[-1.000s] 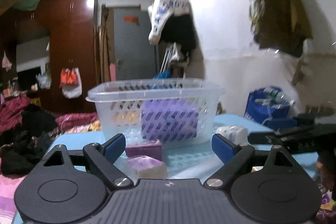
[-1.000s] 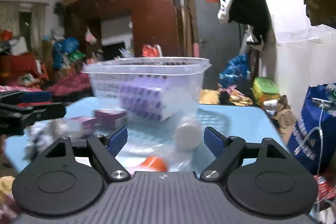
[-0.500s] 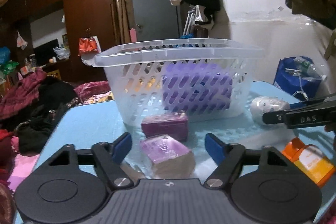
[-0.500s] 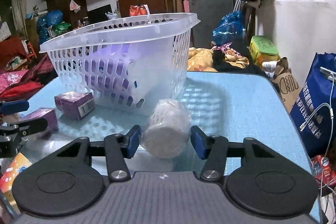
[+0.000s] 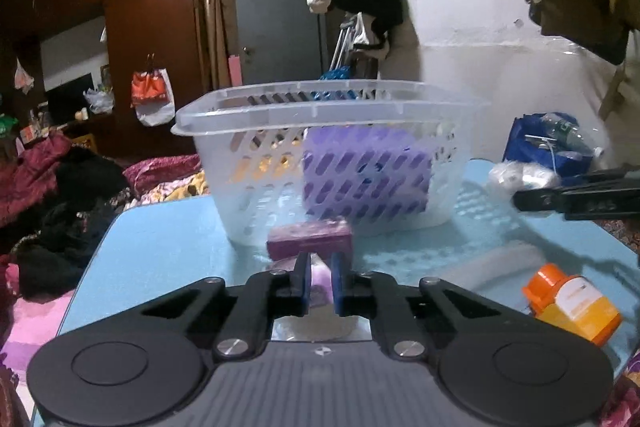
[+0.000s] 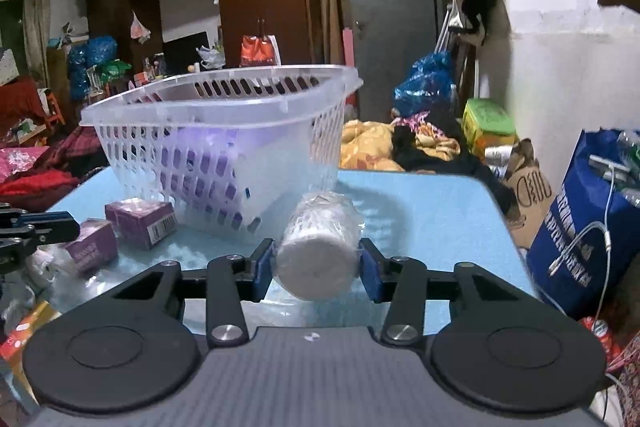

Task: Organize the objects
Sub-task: 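Grasp the small purple soap box with the left gripper while the right grasps the white roll, then lower the white roll into the basket and open the right gripper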

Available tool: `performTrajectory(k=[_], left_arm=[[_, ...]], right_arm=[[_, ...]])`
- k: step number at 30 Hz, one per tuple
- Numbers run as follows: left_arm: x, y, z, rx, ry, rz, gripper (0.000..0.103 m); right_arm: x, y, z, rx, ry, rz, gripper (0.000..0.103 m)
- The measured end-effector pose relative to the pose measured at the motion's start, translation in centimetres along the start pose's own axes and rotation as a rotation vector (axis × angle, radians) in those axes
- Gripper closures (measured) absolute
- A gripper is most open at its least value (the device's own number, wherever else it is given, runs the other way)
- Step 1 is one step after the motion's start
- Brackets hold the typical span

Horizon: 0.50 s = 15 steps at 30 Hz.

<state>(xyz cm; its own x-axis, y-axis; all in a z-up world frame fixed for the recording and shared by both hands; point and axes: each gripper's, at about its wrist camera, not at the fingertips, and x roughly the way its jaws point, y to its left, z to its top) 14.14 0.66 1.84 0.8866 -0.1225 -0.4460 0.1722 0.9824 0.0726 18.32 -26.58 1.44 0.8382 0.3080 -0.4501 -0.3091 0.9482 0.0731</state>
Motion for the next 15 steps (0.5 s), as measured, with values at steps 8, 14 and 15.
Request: performTrajectory(k=[8,14,15], left_arm=[[0.8,-0.6,0.2,0.031,0.027,0.062,0.066],[2.6,-0.5,0.4,0.036,0.084,0.076,0.044],[2.8,-0.5,0.4,0.03,0.09,0.072,0.047]], right_arm=[[0.2,0.2,0.2,0.002,0.006,0.011,0.055],[-0.1,0.3,0.2,-0.005,-0.003,0.013,0.055],[-0.1,0.3,0.2,-0.006,-0.004,0.014,0.055]])
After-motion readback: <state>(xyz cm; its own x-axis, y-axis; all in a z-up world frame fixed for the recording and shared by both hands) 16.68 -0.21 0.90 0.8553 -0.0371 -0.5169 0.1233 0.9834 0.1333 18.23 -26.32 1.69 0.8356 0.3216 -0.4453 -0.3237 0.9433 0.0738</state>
